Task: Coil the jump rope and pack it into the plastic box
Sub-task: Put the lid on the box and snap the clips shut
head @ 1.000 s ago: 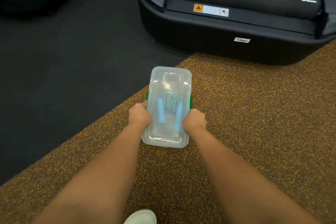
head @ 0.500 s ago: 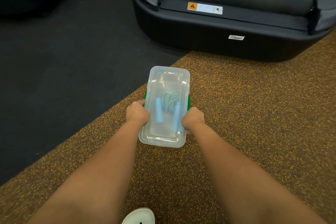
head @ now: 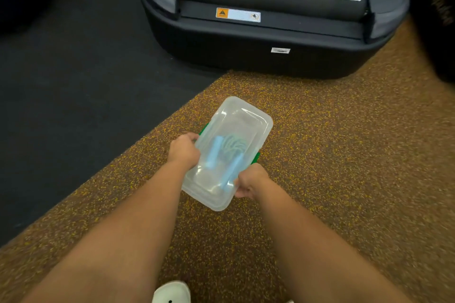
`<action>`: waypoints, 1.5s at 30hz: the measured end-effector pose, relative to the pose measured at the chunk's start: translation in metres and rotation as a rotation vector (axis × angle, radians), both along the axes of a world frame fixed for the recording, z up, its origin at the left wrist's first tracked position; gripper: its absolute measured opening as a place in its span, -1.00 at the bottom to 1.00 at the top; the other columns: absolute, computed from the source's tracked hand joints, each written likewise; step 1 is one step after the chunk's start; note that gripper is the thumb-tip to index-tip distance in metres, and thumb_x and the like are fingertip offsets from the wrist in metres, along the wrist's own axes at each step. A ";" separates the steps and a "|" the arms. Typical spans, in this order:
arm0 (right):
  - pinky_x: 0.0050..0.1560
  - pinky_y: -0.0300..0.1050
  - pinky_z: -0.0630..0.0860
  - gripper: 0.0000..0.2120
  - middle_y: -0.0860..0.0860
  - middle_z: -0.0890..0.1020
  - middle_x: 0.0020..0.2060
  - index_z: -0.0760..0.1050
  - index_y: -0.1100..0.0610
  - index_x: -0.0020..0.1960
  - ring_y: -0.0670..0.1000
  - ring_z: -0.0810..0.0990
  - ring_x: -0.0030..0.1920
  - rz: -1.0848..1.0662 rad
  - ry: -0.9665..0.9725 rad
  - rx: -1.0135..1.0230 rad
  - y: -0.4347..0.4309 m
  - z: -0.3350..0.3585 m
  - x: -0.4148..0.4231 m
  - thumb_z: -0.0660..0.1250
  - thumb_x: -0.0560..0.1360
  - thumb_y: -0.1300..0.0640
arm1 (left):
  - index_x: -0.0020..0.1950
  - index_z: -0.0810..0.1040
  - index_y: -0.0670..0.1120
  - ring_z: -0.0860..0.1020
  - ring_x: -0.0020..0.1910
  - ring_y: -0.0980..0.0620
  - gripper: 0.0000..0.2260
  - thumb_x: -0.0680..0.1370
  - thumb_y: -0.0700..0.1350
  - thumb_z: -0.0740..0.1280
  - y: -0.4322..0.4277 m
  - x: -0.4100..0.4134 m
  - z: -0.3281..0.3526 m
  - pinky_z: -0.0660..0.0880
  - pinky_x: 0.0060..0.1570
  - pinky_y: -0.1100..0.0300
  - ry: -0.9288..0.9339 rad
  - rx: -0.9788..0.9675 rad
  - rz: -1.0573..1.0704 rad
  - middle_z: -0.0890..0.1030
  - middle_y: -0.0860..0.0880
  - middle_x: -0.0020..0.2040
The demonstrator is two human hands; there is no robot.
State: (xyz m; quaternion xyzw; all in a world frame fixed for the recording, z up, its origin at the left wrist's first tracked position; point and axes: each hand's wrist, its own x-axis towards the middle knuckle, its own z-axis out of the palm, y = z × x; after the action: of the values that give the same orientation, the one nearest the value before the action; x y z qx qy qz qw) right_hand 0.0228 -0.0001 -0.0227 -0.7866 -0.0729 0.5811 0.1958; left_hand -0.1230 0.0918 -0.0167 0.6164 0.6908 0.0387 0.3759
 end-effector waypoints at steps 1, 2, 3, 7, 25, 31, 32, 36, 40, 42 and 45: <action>-0.30 0.14 0.64 -0.74 0.24 0.64 -0.03 0.53 0.31 0.01 0.25 0.66 -0.11 -0.011 0.014 -0.012 -0.003 -0.002 0.003 0.21 0.42 0.53 | 0.25 0.54 -0.05 0.53 0.17 -0.14 -0.59 0.47 -0.35 0.20 -0.003 0.004 -0.001 0.46 0.19 0.08 -0.004 -0.005 -0.024 0.63 -0.09 0.15; -0.22 0.20 0.64 -0.73 0.25 0.65 -0.03 0.53 0.32 0.03 0.25 0.67 -0.11 -0.022 0.026 -0.020 -0.006 -0.006 0.007 0.21 0.41 0.53 | 0.27 0.53 -0.05 0.52 0.18 -0.15 -0.57 0.47 -0.35 0.19 -0.005 0.008 -0.002 0.45 0.20 0.08 -0.007 -0.014 -0.048 0.62 -0.08 0.16; -0.17 0.23 0.63 -0.72 0.24 0.66 -0.04 0.53 0.32 0.05 0.26 0.68 -0.11 -0.036 0.030 -0.029 -0.009 -0.007 0.010 0.22 0.41 0.53 | 0.29 0.51 -0.04 0.51 0.20 -0.15 -0.56 0.46 -0.35 0.19 -0.007 0.011 -0.004 0.44 0.22 0.08 -0.008 -0.024 -0.076 0.61 -0.08 0.18; -0.10 0.19 0.63 -0.72 0.19 0.67 -0.13 0.53 0.32 0.08 0.22 0.69 -0.13 -0.040 0.035 -0.069 -0.020 -0.017 0.017 0.28 0.40 0.51 | 0.37 0.44 0.00 0.50 0.23 -0.12 -0.50 0.47 -0.34 0.18 -0.012 0.024 -0.005 0.42 0.25 0.08 -0.039 -0.129 -0.138 0.57 -0.07 0.25; -0.47 0.00 0.58 -0.59 0.27 0.55 0.15 0.40 0.33 0.26 0.23 0.58 0.00 -0.549 0.298 0.026 -0.039 -0.018 0.011 0.16 0.46 0.58 | 0.52 0.01 0.22 -0.02 0.52 -0.12 -0.30 0.51 -0.31 0.15 -0.012 0.083 0.004 0.06 0.34 -0.37 0.224 -0.105 -0.613 0.03 0.12 0.55; -0.09 0.14 0.59 -0.68 0.28 0.54 0.04 0.41 0.36 0.16 0.29 0.55 0.15 -0.572 0.367 0.031 -0.043 -0.023 0.013 0.17 0.47 0.58 | 0.53 0.06 0.16 0.17 0.43 -0.07 -0.30 0.49 -0.28 0.23 -0.012 0.075 -0.007 0.06 0.41 -0.25 0.215 -0.052 -0.608 0.16 -0.01 0.45; -0.09 0.13 0.60 -0.68 0.29 0.56 0.07 0.40 0.38 0.18 0.29 0.57 0.14 -0.557 0.358 0.015 -0.042 -0.023 0.014 0.18 0.46 0.58 | 0.52 0.08 0.16 0.18 0.43 -0.08 -0.32 0.50 -0.26 0.25 -0.012 0.074 -0.008 0.05 0.42 -0.25 0.220 -0.041 -0.584 0.17 -0.02 0.45; -0.01 0.10 0.58 -0.64 0.23 0.62 -0.03 0.42 0.33 0.25 0.18 0.64 -0.07 -0.423 0.311 -0.069 -0.043 -0.011 0.028 0.28 0.48 0.47 | 0.51 0.11 0.12 0.19 0.40 -0.15 -0.39 0.53 -0.11 0.30 -0.019 0.069 -0.011 0.22 0.34 -0.24 0.250 -0.040 -0.400 0.20 -0.10 0.43; 0.05 0.12 0.53 -0.45 0.22 0.56 0.18 0.38 0.30 0.31 0.23 0.57 0.12 -0.470 0.118 -0.068 -0.045 -0.011 0.065 0.49 0.37 0.27 | 0.49 0.16 -0.02 0.18 0.39 -0.23 -0.39 0.51 0.02 0.35 -0.025 0.065 -0.007 0.30 0.30 -0.13 0.219 -0.113 -0.173 0.18 -0.17 0.42; 0.13 0.15 0.54 -0.30 0.22 0.54 0.19 0.37 0.26 0.28 0.26 0.54 0.14 -0.592 -0.018 -0.004 -0.043 -0.014 0.081 0.59 0.22 0.28 | 0.48 0.17 -0.05 0.21 0.39 -0.25 -0.35 0.49 0.02 0.39 -0.026 0.065 -0.006 0.31 0.30 -0.12 0.195 -0.141 -0.080 0.17 -0.19 0.43; 0.10 0.13 0.57 -0.21 0.22 0.50 0.22 0.33 0.24 0.30 0.25 0.55 0.12 -0.612 -0.246 0.011 -0.037 -0.014 0.100 0.60 0.16 0.25 | 0.45 0.17 -0.12 0.30 0.35 -0.28 -0.32 0.45 -0.02 0.44 -0.026 0.066 -0.006 0.36 0.26 -0.11 0.154 -0.193 0.060 0.18 -0.22 0.42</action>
State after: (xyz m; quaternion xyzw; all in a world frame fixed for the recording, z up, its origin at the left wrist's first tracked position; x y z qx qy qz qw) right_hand 0.1225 -0.0372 -0.0365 -0.8353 0.1406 0.3953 0.3553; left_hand -0.0571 0.0655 -0.0229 0.5574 0.7365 -0.0642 0.3778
